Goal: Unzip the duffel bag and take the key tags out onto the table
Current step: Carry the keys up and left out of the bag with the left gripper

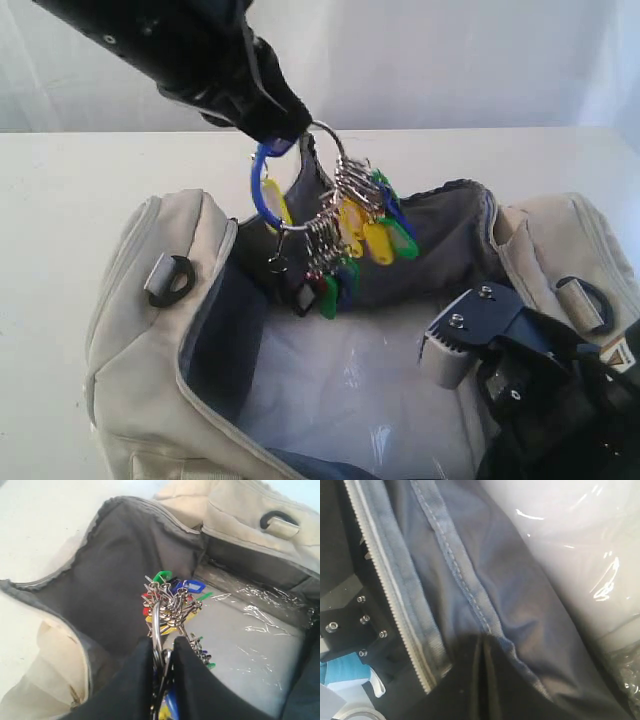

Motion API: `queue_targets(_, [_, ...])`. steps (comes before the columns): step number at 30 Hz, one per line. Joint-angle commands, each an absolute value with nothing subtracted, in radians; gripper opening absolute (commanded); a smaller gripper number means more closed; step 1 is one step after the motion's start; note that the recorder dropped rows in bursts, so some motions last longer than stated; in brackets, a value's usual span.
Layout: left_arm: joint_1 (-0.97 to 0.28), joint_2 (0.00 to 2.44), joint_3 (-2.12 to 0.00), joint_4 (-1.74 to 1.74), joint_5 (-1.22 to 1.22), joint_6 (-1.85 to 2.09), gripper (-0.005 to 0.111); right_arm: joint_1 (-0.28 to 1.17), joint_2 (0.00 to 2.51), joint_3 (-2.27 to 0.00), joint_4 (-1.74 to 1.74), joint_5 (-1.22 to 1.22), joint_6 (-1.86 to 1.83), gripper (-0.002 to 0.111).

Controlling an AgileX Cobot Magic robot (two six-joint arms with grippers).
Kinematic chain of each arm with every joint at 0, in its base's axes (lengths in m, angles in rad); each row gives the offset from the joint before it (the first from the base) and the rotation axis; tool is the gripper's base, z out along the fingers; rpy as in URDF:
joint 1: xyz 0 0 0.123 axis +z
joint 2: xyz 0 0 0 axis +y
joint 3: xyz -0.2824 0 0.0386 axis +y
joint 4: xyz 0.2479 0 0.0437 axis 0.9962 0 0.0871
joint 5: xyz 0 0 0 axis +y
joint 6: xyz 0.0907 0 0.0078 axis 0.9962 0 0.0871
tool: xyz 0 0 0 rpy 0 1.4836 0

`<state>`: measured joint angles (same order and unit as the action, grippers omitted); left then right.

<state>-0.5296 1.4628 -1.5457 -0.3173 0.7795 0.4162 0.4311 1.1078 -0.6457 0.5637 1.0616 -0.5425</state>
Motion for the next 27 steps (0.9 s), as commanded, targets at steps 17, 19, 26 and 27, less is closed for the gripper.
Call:
queue_targets(17, [-0.216, 1.249, -1.549, -0.239, 0.924, 0.395, 0.000, 0.440, 1.099, -0.639, 0.572, 1.059, -0.532, 0.000])
queue_targets(19, [-0.178, 1.238, -1.549, -0.218, 0.946, 0.395, 0.000, 0.440, 1.099, -0.639, 0.572, 1.055, -0.523, 0.000])
queue_targets(26, [-0.077, 1.238, -1.549, -0.169, 0.965, 0.393, 0.000, 0.440, 1.099, -0.639, 0.572, 1.048, -0.518, 0.000])
queue_targets(27, [-0.060, 1.241, -1.549, -0.167, 0.959, 0.393, 0.000, 0.440, 1.099, -0.639, 0.572, 1.048, -0.518, 0.000])
